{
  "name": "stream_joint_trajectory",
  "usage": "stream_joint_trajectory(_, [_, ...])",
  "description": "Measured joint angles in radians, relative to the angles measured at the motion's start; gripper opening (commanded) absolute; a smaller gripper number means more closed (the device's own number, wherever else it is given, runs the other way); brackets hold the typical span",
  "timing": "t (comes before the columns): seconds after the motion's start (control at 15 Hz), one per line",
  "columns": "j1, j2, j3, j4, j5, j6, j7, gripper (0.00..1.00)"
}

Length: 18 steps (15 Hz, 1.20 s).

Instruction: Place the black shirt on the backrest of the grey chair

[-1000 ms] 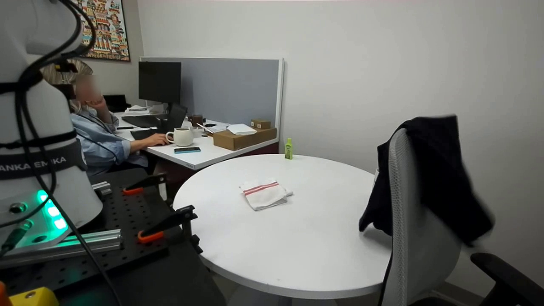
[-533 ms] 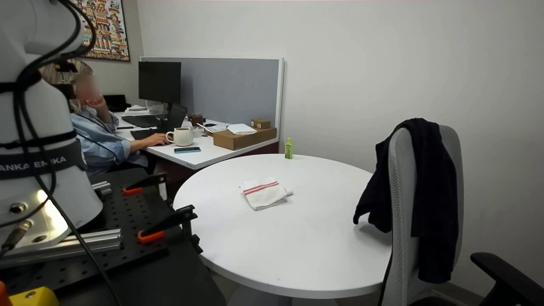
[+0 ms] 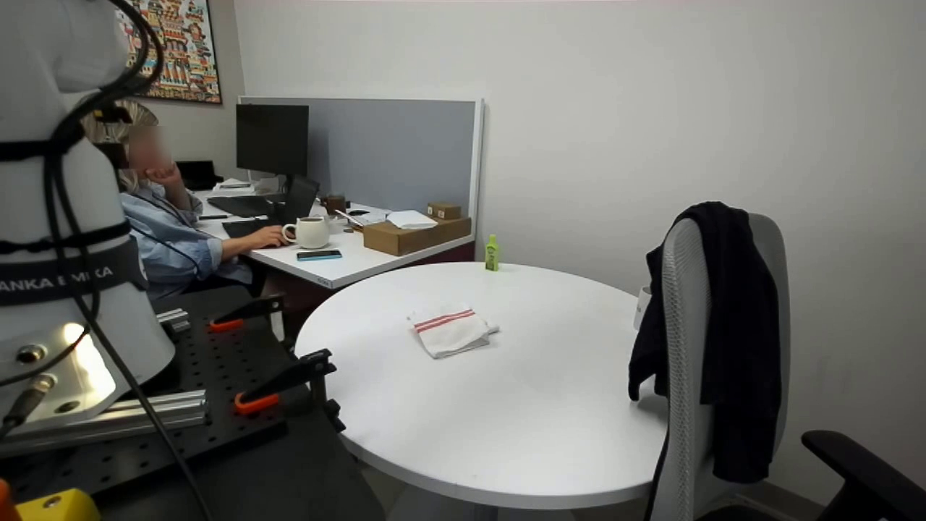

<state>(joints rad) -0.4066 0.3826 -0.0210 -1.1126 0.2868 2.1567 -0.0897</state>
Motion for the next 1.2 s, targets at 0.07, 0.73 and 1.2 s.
stream_joint_trajectory(0.07, [0.023,-0.019,0.014,-0.050,0.000,0.014,0.000,1.00])
stream_joint_trajectory(0.73, [0.208,-0.206,0.067,-0.574,-0.008,0.171,0.003,1.00])
stream_joint_trajectory(1.2, [0.337,-0.336,0.063,-0.943,-0.167,0.347,0.079,1.00])
